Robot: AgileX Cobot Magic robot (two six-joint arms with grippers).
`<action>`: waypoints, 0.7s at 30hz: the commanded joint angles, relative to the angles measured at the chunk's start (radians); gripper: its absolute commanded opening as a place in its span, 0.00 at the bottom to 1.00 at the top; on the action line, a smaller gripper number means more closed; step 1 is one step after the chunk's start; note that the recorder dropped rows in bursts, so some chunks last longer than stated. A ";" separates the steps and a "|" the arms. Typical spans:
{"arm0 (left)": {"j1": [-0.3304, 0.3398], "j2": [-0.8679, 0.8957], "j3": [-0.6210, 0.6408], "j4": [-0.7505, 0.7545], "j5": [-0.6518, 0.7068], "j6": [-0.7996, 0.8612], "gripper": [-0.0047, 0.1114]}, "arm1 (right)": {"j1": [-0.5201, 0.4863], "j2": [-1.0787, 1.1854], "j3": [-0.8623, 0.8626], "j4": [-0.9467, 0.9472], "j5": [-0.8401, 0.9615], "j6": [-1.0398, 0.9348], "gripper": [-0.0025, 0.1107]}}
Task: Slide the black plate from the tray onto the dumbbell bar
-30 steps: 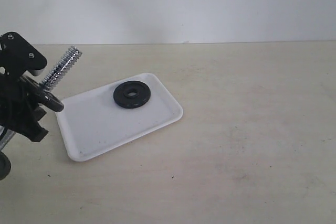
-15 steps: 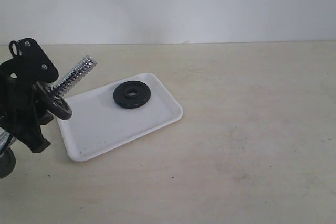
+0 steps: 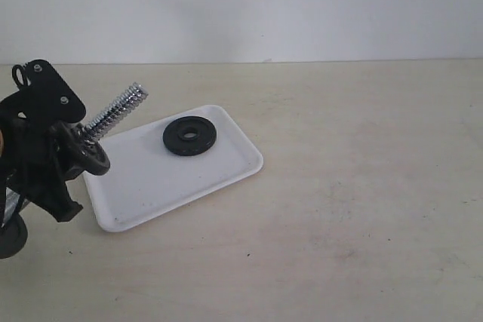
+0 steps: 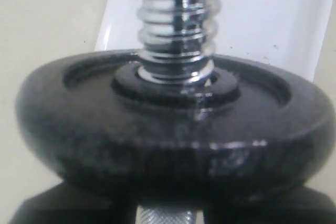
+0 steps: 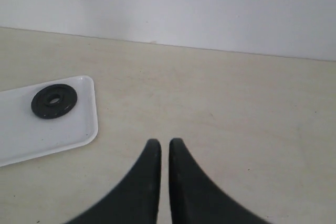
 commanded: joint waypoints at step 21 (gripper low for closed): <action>-0.004 -0.040 -0.024 0.104 -0.590 -0.264 0.08 | 0.256 0.531 -0.114 0.613 -0.013 -0.757 0.06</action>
